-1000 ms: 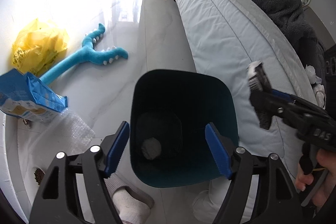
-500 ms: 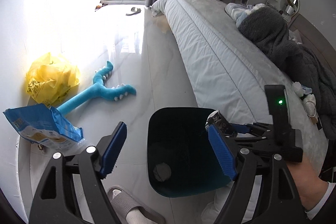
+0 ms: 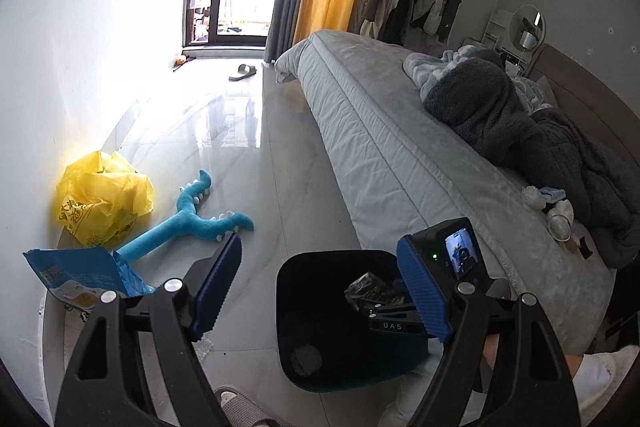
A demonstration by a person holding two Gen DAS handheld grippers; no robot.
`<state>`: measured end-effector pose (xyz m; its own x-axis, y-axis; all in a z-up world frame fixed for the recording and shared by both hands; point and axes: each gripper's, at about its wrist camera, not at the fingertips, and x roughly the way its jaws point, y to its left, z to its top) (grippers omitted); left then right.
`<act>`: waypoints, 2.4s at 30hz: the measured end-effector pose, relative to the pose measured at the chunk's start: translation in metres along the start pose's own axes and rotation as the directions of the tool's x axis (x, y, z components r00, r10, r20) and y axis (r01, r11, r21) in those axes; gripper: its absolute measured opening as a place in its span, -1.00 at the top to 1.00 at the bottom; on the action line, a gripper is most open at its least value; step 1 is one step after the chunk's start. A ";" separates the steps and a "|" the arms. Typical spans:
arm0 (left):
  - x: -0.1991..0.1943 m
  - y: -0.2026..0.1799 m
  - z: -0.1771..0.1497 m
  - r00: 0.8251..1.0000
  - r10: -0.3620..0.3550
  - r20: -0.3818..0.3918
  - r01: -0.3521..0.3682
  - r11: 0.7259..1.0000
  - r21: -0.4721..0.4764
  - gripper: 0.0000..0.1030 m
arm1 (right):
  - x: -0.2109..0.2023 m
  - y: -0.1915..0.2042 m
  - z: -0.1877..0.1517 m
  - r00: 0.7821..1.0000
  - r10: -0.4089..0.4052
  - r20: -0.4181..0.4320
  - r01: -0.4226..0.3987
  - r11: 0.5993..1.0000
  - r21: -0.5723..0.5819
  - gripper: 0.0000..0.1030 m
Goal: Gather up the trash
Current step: 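Open the left tool over the bin while the right tool releases the tissue pack, then move both tools back toward the items on the bed, then grasp the black plastic ring with the right tool while the left tool grasps a cardboard tube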
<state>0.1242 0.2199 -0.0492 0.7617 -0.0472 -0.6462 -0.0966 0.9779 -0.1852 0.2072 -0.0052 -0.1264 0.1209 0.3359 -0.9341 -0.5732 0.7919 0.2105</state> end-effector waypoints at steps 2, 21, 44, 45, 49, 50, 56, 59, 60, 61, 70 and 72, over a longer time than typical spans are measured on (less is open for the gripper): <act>-0.008 -0.003 0.002 1.000 0.004 0.018 -0.004 1.000 0.013 -0.59 | -0.003 0.000 0.001 1.000 0.010 0.002 -0.010 1.000 -0.001 -0.44; -0.034 -0.041 0.016 0.992 -0.003 0.126 -0.006 0.997 0.071 -0.66 | -0.101 0.005 0.006 0.971 0.108 0.213 -0.093 0.993 -0.078 -0.49; -0.003 -0.157 0.022 0.983 -0.145 0.112 0.124 0.976 0.177 -0.69 | -0.219 -0.106 -0.046 0.893 -0.098 0.440 0.131 0.990 -0.044 -0.55; -0.001 -0.163 0.021 0.982 -0.152 0.110 0.130 0.975 0.181 -0.69 | -0.223 -0.111 -0.048 0.888 -0.110 0.446 0.141 0.989 -0.038 -0.54; 0.007 -0.184 0.017 0.980 -0.176 0.097 0.154 0.966 0.206 -0.69 | -0.239 -0.136 -0.059 0.872 -0.144 0.468 0.163 0.987 0.001 -0.55; 0.010 -0.189 0.017 0.979 -0.182 0.094 0.158 0.964 0.213 -0.69 | -0.245 -0.144 -0.062 0.869 -0.150 0.471 0.164 0.986 0.012 -0.55; 0.025 -0.220 0.007 0.977 -0.201 0.064 0.179 0.951 0.253 -0.69 | -0.263 -0.180 -0.081 0.853 -0.200 0.482 0.185 0.980 0.080 -0.55; 0.034 -0.233 0.003 0.974 -0.222 0.040 0.205 0.947 0.246 -0.69 | -0.270 -0.197 -0.092 0.847 -0.228 0.481 0.199 0.974 0.111 -0.55; 0.037 -0.237 0.002 0.973 -0.230 0.032 0.216 0.947 0.239 -0.69 | -0.272 -0.204 -0.095 0.846 -0.236 0.479 0.201 0.972 0.124 -0.55; 0.041 -0.240 0.001 0.970 -0.242 0.022 0.231 0.946 0.229 -0.69 | -0.273 -0.210 -0.100 0.845 -0.242 0.477 0.203 0.970 0.134 -0.55; 0.063 -0.266 -0.005 0.960 -0.279 -0.017 0.277 0.945 0.173 -0.69 | -0.285 -0.257 -0.127 0.838 -0.296 0.458 0.229 0.953 0.197 -0.54; 0.067 -0.274 -0.006 0.958 -0.286 -0.019 0.285 0.944 0.167 -0.67 | -0.286 -0.265 -0.133 0.839 -0.302 0.452 0.234 0.951 0.201 -0.44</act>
<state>0.1977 -0.0522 -0.0467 0.7456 -0.3282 -0.5800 0.2324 0.9437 -0.2353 0.2169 -0.3787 0.0471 0.6413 0.2729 -0.7172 -0.3536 0.9346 0.0394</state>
